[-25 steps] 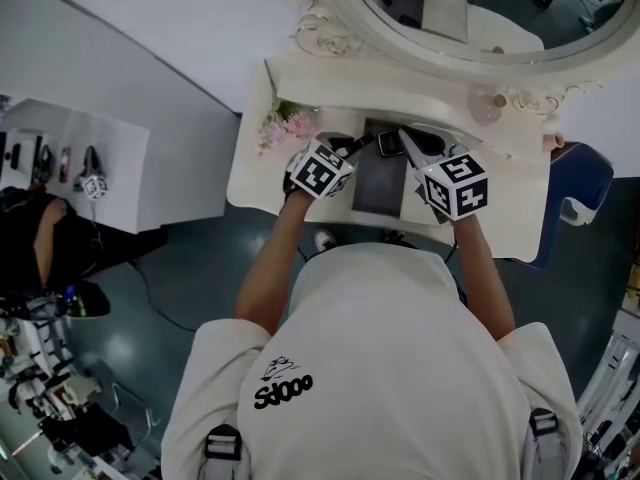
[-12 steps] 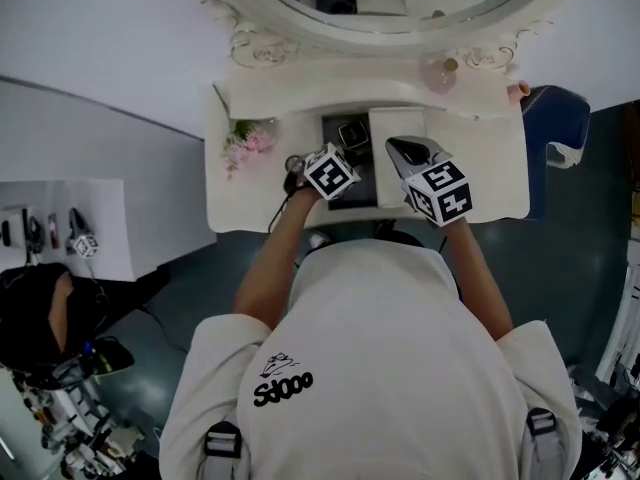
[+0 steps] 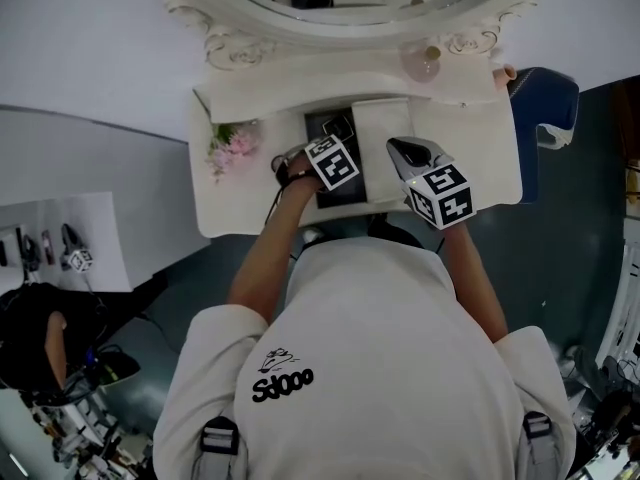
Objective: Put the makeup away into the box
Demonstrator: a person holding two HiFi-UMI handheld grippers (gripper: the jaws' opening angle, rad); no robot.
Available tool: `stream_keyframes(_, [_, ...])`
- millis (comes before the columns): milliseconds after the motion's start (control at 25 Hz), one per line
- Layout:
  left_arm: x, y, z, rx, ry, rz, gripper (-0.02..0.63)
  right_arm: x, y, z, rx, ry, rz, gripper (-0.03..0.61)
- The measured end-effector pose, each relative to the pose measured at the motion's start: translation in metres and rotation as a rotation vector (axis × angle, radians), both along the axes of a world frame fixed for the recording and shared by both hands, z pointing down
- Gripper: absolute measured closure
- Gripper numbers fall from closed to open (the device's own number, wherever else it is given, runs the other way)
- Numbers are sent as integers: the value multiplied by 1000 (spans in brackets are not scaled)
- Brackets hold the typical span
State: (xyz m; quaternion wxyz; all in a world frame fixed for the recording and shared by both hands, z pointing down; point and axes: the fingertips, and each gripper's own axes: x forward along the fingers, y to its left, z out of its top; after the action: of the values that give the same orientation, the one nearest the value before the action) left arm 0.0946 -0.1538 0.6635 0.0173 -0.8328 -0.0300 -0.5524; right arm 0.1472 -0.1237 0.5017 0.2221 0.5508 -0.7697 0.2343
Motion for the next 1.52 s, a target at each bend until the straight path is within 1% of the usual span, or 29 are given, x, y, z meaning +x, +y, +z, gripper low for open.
stream_keyframes(80, [0, -1, 2, 9, -11, -13, 494, 0, -2, 0, 0, -1, -7, 577])
stream_keyframes(160, [1, -2, 0, 11, 4, -38, 487, -2, -7, -1, 2, -7, -21, 577])
stream_keyframes(280, [1, -2, -12, 16, 75, -84, 437, -7, -16, -3, 10, -27, -44, 577])
stream_keyframes(360, [-5, -4, -26, 30, 152, -138, 431, -11, -23, -5, 20, -37, -68, 577])
stream_keyframes(440, [-17, -11, -41, 18, 255, -241, 431, -18, -31, -7, 33, -49, -109, 577])
stream_keyframes(520, [-35, -23, -56, -6, 352, -383, 421, -28, -38, -10, 46, -57, -162, 577])
stream_keyframes(560, [-47, -29, -62, -15, 385, -451, 404, -34, -42, -11, 51, -60, -188, 577])
stream_keyframes(640, [-72, -38, -70, -12, 415, -559, 376, -48, -51, -12, 61, -68, -238, 577])
stream_keyframes(720, [-96, -44, -72, 13, 419, -633, 372, -61, -57, -11, 66, -78, -282, 577])
stream_keyframes(800, [-115, -45, -70, 31, 410, -688, 371, -74, -63, -8, 62, -76, -313, 577])
stream_keyframes(920, [-140, -46, -64, 50, 378, -750, 370, -94, -69, -2, 49, -71, -363, 577])
stream_keyframes(1040, [-157, -48, -55, 64, 355, -794, 367, -113, -69, 6, 27, -69, -416, 577])
stream_keyframes(1240, [-166, -54, -28, 28, 319, -858, 330, -128, -54, 18, -20, -48, -471, 577])
stream_keyframes(1360, [-165, -58, -5, 0, 306, -886, 328, -129, -44, 22, -35, -23, -497, 577])
stream_keyframes(1480, [-160, -55, 22, -43, 260, -861, 328, -124, -41, 23, -39, 0, -495, 577])
stream_keyframes(1520, [-159, -54, 28, -47, 244, -849, 328, -122, -41, 22, -38, 2, -488, 577])
